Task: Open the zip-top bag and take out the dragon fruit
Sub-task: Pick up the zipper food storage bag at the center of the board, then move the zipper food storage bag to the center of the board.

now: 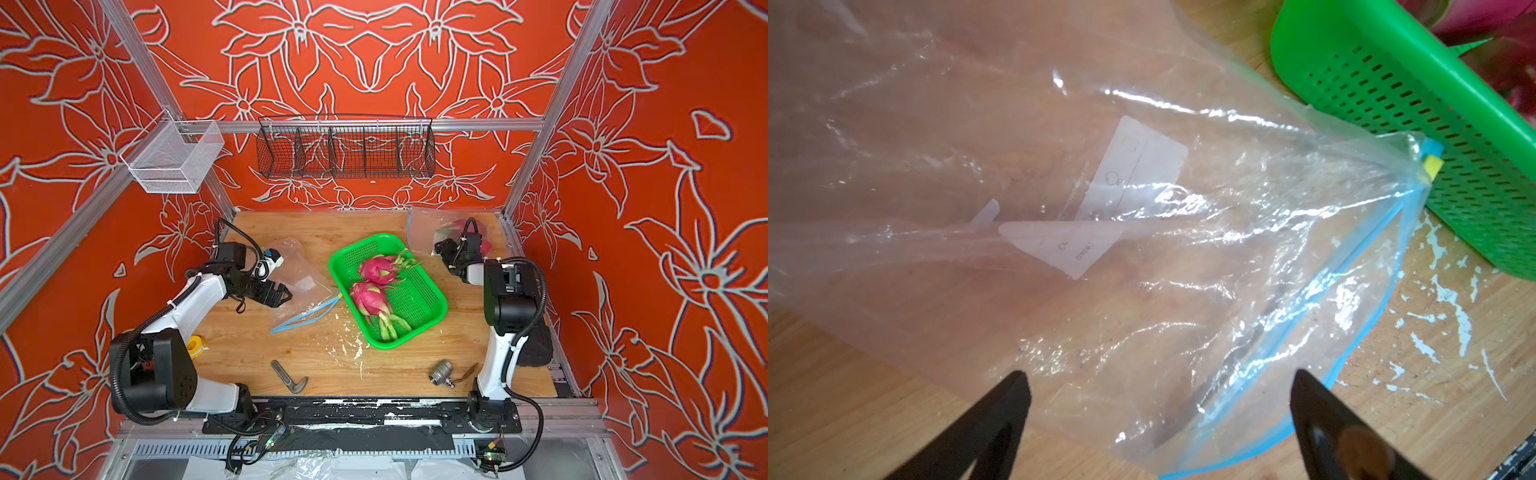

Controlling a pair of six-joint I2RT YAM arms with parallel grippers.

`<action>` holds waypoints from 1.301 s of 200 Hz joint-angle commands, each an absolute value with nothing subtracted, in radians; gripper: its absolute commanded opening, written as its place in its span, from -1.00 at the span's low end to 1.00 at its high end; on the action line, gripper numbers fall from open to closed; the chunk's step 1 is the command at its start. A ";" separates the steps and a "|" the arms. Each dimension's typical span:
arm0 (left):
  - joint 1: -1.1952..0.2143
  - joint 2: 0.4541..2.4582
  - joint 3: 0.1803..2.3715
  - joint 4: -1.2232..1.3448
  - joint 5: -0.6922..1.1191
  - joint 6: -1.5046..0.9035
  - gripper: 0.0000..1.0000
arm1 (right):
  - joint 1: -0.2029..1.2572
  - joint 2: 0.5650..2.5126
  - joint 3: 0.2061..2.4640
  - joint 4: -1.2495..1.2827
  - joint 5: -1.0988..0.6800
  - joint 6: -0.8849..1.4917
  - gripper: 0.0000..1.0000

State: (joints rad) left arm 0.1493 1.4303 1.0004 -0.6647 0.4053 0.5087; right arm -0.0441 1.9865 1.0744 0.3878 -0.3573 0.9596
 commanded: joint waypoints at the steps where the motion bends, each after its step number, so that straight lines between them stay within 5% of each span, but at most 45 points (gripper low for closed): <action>1: 0.144 1.430 1.002 -0.678 0.412 0.521 0.95 | -0.032 2.016 1.090 0.482 -0.335 1.048 -0.28; 25: 0.144 1.425 0.999 -0.678 0.405 0.525 0.95 | -0.018 1.954 1.053 0.497 -0.272 1.039 -1.00; 98: 0.144 1.395 0.965 -0.633 0.400 0.522 0.95 | 0.001 1.552 1.080 0.212 -0.116 0.749 -1.00; 155: 0.125 1.460 0.957 -0.583 0.334 0.528 0.97 | 0.043 1.326 1.143 0.042 -0.165 0.614 -1.00; 232: 0.089 1.855 1.182 -0.515 -0.099 0.475 0.99 | 0.300 1.176 1.268 -0.146 -0.247 0.503 -1.00; 260: 0.097 1.889 1.286 -0.574 -0.085 0.452 0.96 | 0.444 1.184 1.326 -0.188 -0.253 0.484 -1.00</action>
State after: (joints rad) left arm 0.0914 1.8698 1.2205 -0.5369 -0.0128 0.4755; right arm 0.3481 1.2030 1.2560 -0.1806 -0.2192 0.5289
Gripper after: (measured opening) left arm 0.994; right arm 0.044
